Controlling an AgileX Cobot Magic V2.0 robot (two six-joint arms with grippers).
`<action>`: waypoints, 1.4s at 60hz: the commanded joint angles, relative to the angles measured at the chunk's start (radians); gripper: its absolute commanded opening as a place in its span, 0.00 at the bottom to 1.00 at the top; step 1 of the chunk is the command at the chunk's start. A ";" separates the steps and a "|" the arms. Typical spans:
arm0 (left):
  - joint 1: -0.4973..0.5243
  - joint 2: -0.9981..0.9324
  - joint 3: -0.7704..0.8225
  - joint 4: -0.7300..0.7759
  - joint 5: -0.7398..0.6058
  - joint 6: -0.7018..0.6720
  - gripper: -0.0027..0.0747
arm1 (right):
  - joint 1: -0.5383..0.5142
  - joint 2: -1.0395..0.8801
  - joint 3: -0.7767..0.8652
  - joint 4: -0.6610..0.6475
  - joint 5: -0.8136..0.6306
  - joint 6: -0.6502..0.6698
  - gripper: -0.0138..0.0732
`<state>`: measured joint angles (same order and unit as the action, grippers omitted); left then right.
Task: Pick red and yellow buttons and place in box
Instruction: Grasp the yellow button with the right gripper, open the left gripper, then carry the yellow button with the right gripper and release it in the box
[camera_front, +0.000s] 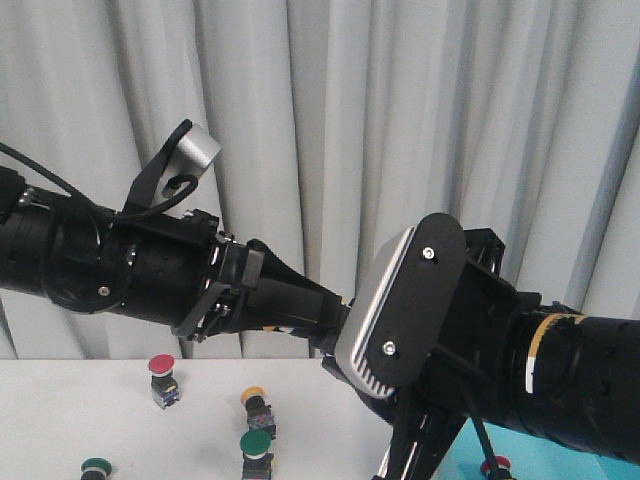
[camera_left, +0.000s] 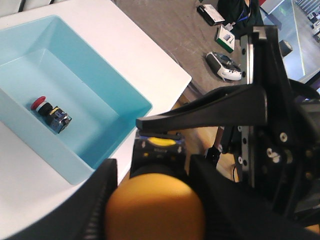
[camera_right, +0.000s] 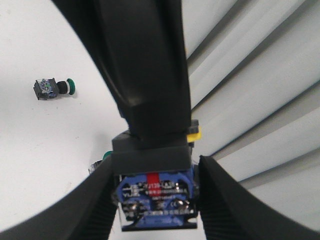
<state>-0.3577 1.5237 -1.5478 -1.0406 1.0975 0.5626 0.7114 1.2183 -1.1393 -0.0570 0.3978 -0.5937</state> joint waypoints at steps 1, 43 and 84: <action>-0.005 -0.036 -0.019 -0.119 -0.067 0.006 0.12 | -0.001 -0.021 -0.031 0.011 -0.063 0.001 0.27; 0.003 -0.036 -0.077 -0.105 -0.072 0.147 0.65 | -0.003 -0.021 -0.031 -0.002 -0.061 0.001 0.30; 0.080 -0.066 -0.396 0.872 0.052 -0.245 0.03 | -0.506 0.019 -0.031 0.000 -0.162 0.410 0.32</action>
<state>-0.2791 1.5044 -1.9319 -0.1819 1.2092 0.3505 0.3154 1.2307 -1.1393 -0.0529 0.3093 -0.2709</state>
